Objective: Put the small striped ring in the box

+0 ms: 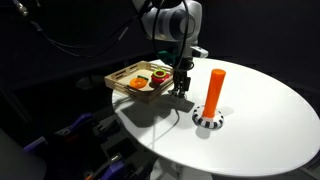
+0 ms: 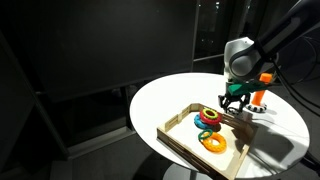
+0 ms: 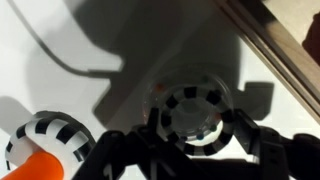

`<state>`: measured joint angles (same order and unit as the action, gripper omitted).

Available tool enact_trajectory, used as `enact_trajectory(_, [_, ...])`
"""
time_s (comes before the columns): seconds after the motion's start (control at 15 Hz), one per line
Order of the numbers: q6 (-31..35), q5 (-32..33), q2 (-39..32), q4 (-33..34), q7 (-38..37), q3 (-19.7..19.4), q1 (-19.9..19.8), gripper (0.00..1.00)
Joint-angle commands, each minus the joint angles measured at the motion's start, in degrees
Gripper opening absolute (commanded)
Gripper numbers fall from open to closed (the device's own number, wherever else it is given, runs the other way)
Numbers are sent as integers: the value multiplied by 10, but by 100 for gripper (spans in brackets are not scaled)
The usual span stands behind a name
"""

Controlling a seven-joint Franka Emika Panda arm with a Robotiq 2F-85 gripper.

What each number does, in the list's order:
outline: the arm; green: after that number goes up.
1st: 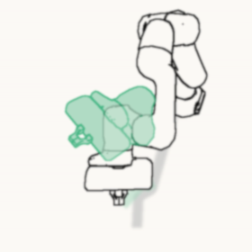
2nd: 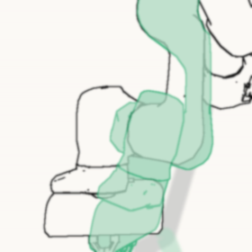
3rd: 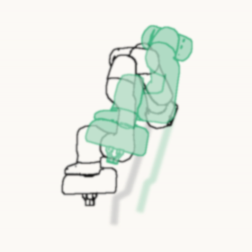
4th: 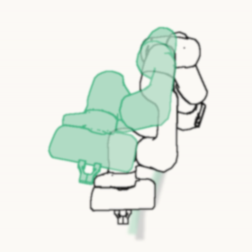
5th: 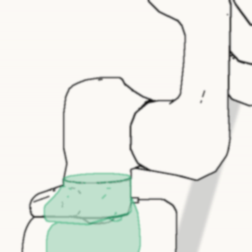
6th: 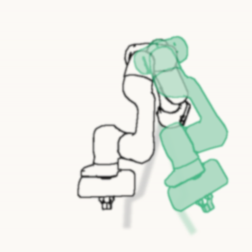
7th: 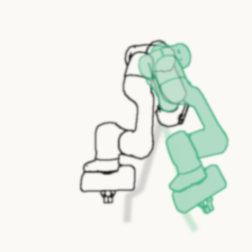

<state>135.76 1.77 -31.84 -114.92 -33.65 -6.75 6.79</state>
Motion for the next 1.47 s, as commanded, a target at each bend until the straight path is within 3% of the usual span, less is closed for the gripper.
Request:
enact_trajectory(0.0, [-6, -2, 9, 2, -12, -7, 4, 42])
enact_trajectory(0.33, [-15, 5, 21, 6, -17, -13, 7, 3])
enact_trajectory(0.47, [-22, 7, 30, 9, -18, -13, 8, 0])
enact_trajectory(0.53, [-25, 7, 33, 10, -17, -12, 8, 5])
enact_trajectory(1.0, [-65, 1, 59, 28, -5, 2, 8, 4])
enact_trajectory(1.4, [-105, -28, 81, 52, 21, 42, 7, 4])
